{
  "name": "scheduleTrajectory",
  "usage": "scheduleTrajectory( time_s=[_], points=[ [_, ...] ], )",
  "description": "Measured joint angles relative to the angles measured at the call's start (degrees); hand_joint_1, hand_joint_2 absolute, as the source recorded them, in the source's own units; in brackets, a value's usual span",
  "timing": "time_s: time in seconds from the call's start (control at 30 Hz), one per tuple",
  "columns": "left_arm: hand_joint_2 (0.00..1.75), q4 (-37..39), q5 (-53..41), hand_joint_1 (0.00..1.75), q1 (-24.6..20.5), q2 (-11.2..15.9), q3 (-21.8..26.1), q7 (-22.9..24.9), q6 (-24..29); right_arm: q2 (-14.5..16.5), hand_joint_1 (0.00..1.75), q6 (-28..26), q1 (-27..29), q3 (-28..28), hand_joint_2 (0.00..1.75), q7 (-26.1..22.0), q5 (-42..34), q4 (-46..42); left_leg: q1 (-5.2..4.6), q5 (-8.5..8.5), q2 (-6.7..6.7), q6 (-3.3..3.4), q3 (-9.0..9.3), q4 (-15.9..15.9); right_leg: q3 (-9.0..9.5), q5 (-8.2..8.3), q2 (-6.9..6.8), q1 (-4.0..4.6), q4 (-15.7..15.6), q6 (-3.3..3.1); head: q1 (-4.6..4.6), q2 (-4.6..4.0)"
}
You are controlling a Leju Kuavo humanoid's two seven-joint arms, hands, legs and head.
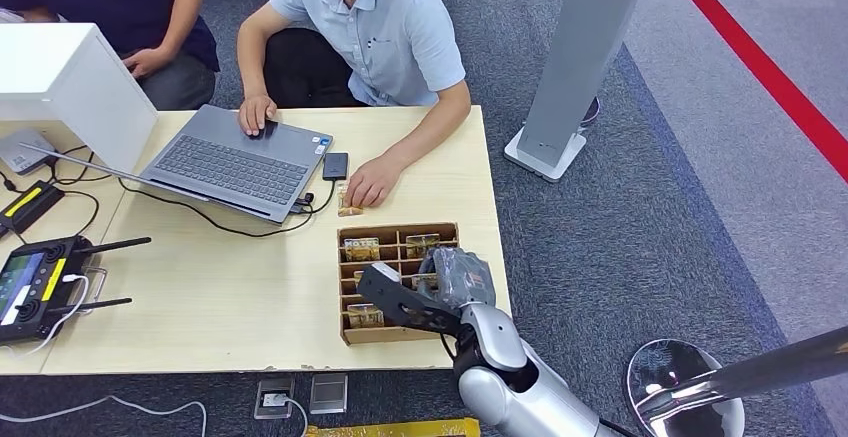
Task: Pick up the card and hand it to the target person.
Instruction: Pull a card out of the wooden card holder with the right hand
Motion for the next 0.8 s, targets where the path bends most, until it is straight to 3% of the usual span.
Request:
scheduleTrajectory(
  time_s=[0.1, 0.3, 0.8],
  points=[
    [0.00, 0.0, -0.1, 0.00, 0.0, 0.0, 0.0, 0.0, 0.0, -0.1, 1.24, 0.0, 0.0, -0.1, 1.75, 0.1, 0.0, 0.0, 0.00, 0.00, 0.00, 0.00, 0.00, 0.0, 0.00, 0.00, 0.00, 0.00, 0.0, 0.00, -0.02, 0.00],
    [0.00, 0.0, -0.4, 0.00, 0.0, 0.0, 0.0, 0.0, 0.0, -0.4, 1.60, 0.0, 0.0, -0.3, 1.75, 0.1, -0.3, -0.4, 0.00, 0.00, 0.00, 0.00, 0.00, 0.0, 0.00, 0.00, 0.00, 0.00, 0.0, 0.00, 0.01, 0.00],
    [0.00, 0.0, -1.0, 0.00, 0.0, 0.0, 0.0, -0.5, 0.3, -0.7, 1.62, -0.3, 0.3, -0.3, 1.75, -0.2, -0.6, -1.0, 0.00, 0.00, 0.00, 0.00, 0.01, 0.0, 0.01, 0.00, 0.00, 0.00, 0.0, 0.00, -0.01, 0.00]
  ],
)
